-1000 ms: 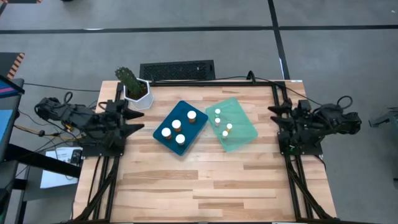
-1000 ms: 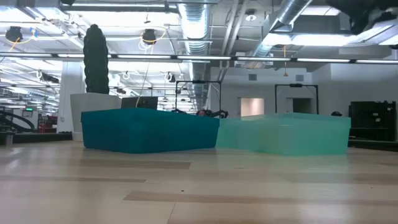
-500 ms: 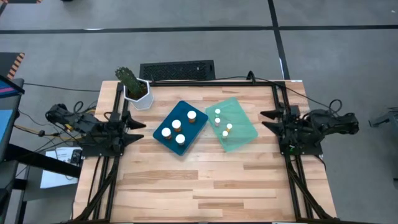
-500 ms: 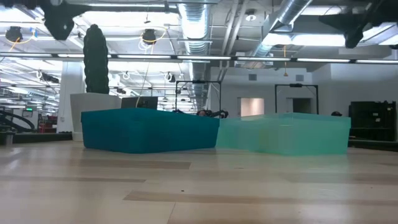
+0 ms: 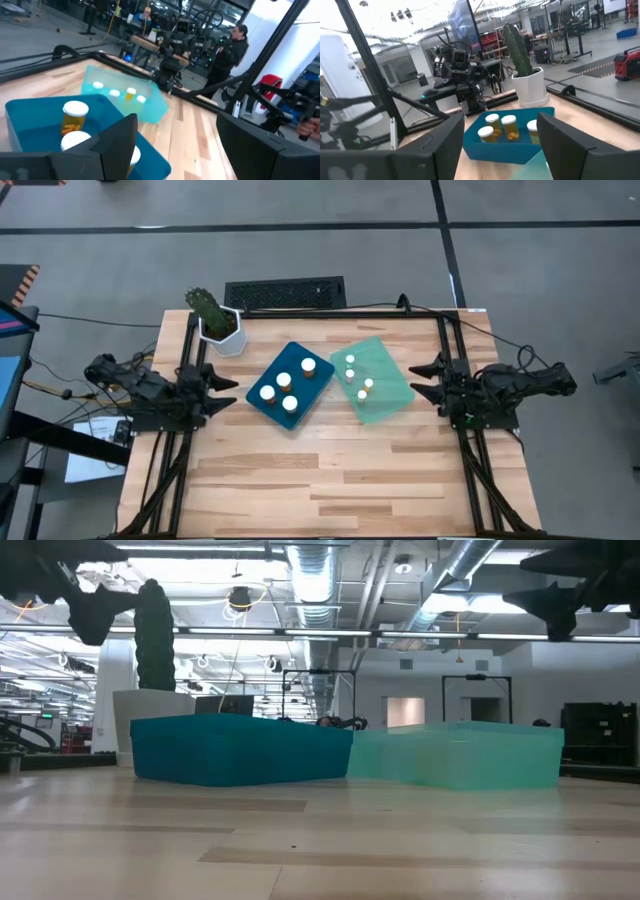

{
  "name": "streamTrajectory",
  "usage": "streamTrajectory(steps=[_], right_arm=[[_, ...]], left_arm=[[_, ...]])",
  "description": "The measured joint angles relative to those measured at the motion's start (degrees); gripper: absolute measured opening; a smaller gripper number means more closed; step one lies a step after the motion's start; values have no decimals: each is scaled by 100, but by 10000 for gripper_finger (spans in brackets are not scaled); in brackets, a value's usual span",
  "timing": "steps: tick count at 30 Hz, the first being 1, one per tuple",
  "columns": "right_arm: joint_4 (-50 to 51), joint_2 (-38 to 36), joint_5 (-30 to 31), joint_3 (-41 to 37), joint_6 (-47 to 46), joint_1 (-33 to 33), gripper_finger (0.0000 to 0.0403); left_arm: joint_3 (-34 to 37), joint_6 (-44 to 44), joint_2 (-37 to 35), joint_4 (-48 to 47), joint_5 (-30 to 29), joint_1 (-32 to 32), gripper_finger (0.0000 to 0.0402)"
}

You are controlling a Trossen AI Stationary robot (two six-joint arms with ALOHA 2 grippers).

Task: Pick and place medicine bottles into bin by pill shape (circle, oval)
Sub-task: Return to Home Position

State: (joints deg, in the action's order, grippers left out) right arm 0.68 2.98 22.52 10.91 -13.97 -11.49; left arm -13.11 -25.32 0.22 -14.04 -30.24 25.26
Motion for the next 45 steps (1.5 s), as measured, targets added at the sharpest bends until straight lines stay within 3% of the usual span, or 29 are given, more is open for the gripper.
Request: streamTrajectory(steps=[10,24,29,38,45], right_arm=[[-288,0,11,-115,642,223,260],[-106,0,-2,-118,679,575,260],[-124,0,-4,-253,591,573,260],[-1450,0,-11,-1025,502,575,260],[-1260,2,-10,-1044,518,575,260]], left_arm=[[469,-94,-7,189,-43,0,265],[630,5,-10,222,-69,0,265],[945,114,51,871,22,0,265],[952,466,-2,860,-20,0,265],[952,722,0,849,99,-4,265]])
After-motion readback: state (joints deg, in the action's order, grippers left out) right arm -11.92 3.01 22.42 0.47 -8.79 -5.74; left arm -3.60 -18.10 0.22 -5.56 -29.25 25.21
